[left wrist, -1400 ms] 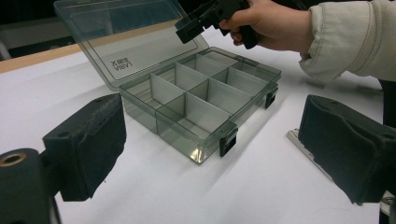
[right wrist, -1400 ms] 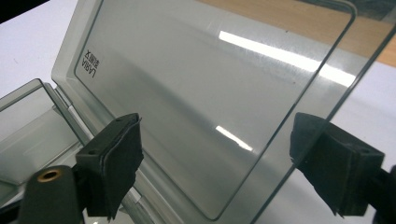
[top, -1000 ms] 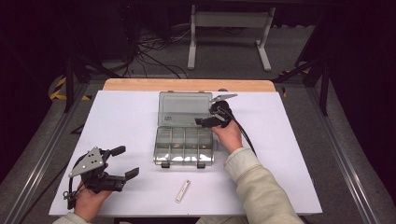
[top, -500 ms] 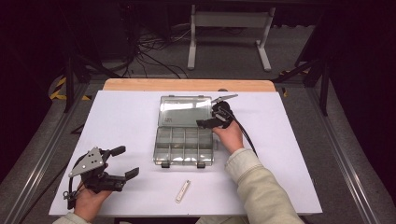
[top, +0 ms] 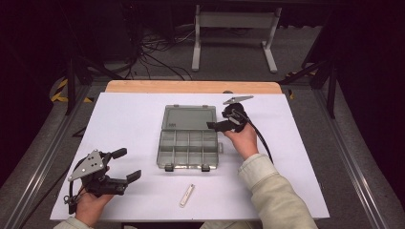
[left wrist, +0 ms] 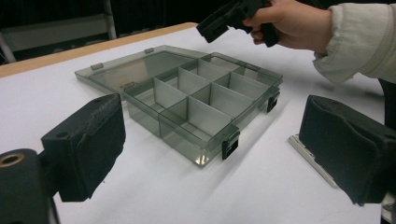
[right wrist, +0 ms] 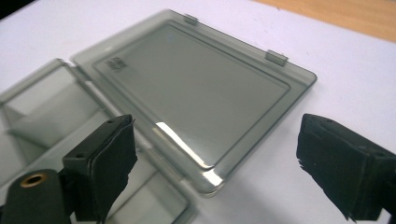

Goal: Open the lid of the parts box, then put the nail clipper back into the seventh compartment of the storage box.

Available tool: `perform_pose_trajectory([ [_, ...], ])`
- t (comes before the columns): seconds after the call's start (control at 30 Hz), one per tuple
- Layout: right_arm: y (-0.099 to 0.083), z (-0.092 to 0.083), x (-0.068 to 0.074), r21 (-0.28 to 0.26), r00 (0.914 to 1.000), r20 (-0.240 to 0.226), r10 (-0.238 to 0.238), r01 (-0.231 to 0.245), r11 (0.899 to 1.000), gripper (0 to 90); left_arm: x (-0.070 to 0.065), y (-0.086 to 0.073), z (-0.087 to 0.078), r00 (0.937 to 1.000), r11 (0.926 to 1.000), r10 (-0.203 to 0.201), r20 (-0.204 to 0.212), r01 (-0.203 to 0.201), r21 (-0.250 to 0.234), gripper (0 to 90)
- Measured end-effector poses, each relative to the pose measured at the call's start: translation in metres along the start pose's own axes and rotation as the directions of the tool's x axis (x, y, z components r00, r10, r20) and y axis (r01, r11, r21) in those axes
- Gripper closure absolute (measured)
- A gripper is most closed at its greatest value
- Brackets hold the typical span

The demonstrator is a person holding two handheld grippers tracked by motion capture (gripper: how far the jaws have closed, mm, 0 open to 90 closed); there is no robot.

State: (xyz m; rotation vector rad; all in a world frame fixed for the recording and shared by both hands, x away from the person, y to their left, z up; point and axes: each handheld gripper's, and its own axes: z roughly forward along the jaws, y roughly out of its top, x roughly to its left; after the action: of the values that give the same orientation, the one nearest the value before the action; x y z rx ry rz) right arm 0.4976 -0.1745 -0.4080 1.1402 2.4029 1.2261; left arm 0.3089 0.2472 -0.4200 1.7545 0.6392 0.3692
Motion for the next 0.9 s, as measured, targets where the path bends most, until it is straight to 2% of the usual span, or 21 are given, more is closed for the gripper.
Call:
perform_pose_trajectory([
  [0.17,0.001,-0.024,0.025,-0.051,0.9965,-0.024,-0.080,0.079,0.996,11.9,0.000,0.001,0.003,0.9999,0.9999,-0.007,-0.008,0.007,-0.014,5.2],
  [0.23,-0.001,-0.031,0.033,-0.064,0.9939,-0.029,-0.106,0.104,0.993,11.9,-0.001,0.000,0.002,1.0000,1.0000,-0.006,-0.003,0.006,-0.002,3.7],
  [0.27,-0.002,-0.035,0.038,-0.071,0.9923,-0.032,-0.120,0.117,0.991,11.9,-0.002,0.000,0.001,0.9999,0.9999,0.010,-0.003,-0.010,-0.002,3.5],
  [0.4,-0.005,-0.050,0.054,-0.096,0.9818,-0.050,-0.183,0.178,0.979,13.7,-0.004,-0.003,-0.004,0.9997,0.9997,0.024,0.008,-0.024,-0.010,3.5],
  [0.53,-0.007,-0.060,0.066,-0.109,0.9724,-0.073,-0.222,0.213,0.971,13.9,-0.005,-0.004,-0.010,0.9998,0.9997,0.022,0.004,-0.022,-0.008,3.1],
  [0.6,-0.008,-0.064,0.073,-0.118,0.9649,-0.076,-0.251,0.241,0.963,13.9,-0.005,-0.003,-0.013,0.9997,0.9995,0.026,-0.003,-0.026,-0.017,2.9],
  [0.63,-0.008,-0.064,0.073,-0.118,0.9649,-0.076,-0.251,0.241,0.963,13.9,-0.005,-0.003,-0.013,0.9997,0.9995,0.026,-0.003,-0.026,-0.017,2.7],
  [0.7,-0.011,-0.070,0.081,-0.128,0.9555,-0.093,-0.280,0.267,0.955,14.3,-0.005,-0.003,-0.015,0.9996,0.9994,0.026,-0.008,-0.026,-0.024,2.7],
  [0.73,-0.012,-0.072,0.087,-0.127,0.9470,-0.111,-0.302,0.287,0.949,15.1,-0.005,-0.003,-0.016,0.9995,0.9993,0.030,-0.005,-0.031,-0.022,2.7],
  [0.77,-0.012,-0.072,0.087,-0.127,0.9470,-0.111,-0.302,0.287,0.949,15.1,-0.005,-0.003,-0.016,0.9995,0.9991,0.031,-0.007,-0.032,-0.027,2.7],
  [0.83,-0.014,-0.075,0.093,-0.129,0.9428,-0.123,-0.310,0.294,0.947,15.9,-0.008,-0.002,-0.016,0.9986,0.9979,0.050,0.016,-0.049,-0.041,2.0],
  [0.9,-0.016,-0.078,0.098,-0.134,0.9422,-0.133,-0.307,0.290,0.948,15.8,-0.010,-0.002,-0.016,0.9978,0.9968,0.066,0.010,-0.065,-0.047,2.0],
])
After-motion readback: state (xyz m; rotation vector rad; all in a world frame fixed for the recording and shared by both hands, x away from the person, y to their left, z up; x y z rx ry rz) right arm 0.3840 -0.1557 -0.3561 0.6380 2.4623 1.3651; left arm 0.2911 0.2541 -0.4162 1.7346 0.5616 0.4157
